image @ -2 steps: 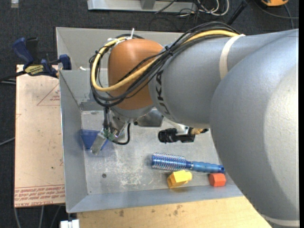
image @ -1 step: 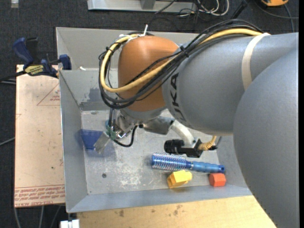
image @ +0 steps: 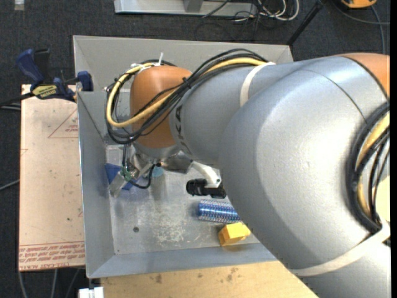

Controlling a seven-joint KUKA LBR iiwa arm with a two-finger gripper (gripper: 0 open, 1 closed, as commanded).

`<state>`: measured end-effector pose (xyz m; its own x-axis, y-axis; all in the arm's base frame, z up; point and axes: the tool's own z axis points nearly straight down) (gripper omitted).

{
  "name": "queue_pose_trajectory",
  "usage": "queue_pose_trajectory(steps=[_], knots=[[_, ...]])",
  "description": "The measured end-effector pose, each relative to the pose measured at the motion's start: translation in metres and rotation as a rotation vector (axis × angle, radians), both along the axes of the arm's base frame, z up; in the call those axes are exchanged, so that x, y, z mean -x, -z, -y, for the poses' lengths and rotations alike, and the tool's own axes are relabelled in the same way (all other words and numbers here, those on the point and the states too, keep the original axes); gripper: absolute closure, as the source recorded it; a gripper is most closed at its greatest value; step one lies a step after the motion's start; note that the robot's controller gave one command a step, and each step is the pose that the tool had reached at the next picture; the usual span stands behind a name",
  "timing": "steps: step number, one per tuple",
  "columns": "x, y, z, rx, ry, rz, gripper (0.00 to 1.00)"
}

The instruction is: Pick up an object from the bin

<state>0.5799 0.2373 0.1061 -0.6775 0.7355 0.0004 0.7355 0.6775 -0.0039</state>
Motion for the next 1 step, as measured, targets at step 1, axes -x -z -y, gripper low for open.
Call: queue_pose_trajectory(steps=[1], knots=[[0.0000, -0.0047, -0.0003, -0.002, 0.000, 0.002, 1.00]])
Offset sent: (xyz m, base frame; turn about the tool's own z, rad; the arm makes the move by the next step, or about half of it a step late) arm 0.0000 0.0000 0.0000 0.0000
